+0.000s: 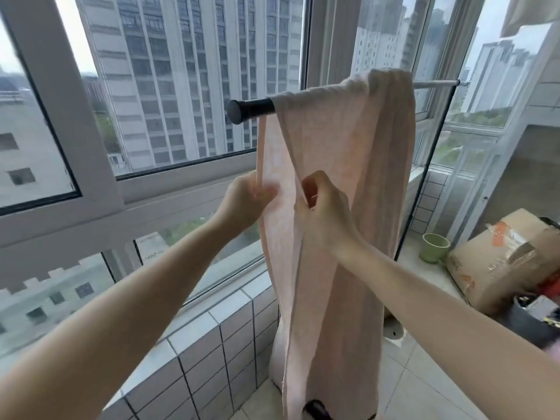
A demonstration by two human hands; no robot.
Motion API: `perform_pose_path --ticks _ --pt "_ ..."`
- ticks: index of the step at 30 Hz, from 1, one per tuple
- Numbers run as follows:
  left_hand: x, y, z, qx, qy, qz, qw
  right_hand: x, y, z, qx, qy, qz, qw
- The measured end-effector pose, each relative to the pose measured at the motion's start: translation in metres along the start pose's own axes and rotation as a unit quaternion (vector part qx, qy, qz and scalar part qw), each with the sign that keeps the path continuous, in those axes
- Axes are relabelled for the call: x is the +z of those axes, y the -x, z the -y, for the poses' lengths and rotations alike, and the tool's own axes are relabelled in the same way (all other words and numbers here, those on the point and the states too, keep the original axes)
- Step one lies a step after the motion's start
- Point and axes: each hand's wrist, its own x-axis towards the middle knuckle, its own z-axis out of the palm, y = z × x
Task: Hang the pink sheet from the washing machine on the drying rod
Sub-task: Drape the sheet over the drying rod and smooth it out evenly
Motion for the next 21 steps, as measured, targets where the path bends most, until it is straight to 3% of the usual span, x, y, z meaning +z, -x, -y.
perform_pose_path --ticks 6,10,14,19,21 --pt "0.022 0.038 0.021 -0.123 0.233 -0.038 0.964 -0.002 0.023 -0.034 0.107 0.004 0.044 0.993" --pt "0.023 0.051 0.032 -0.081 0.175 -0.110 0.975 0.004 0.036 -0.044 0.129 0.007 0.077 0.989" --pt "0.023 0.064 0.029 -0.080 0.171 -0.074 0.979 0.013 0.046 -0.047 0.123 0.020 0.100 0.987" --pt "0.027 0.078 0.044 -0.053 -0.002 -0.050 0.997 0.026 0.058 -0.052 0.116 0.054 0.127 0.984" --pt "0.029 0.086 0.051 -0.032 -0.015 -0.057 0.998 0.031 0.063 -0.056 0.110 0.071 0.144 0.981"
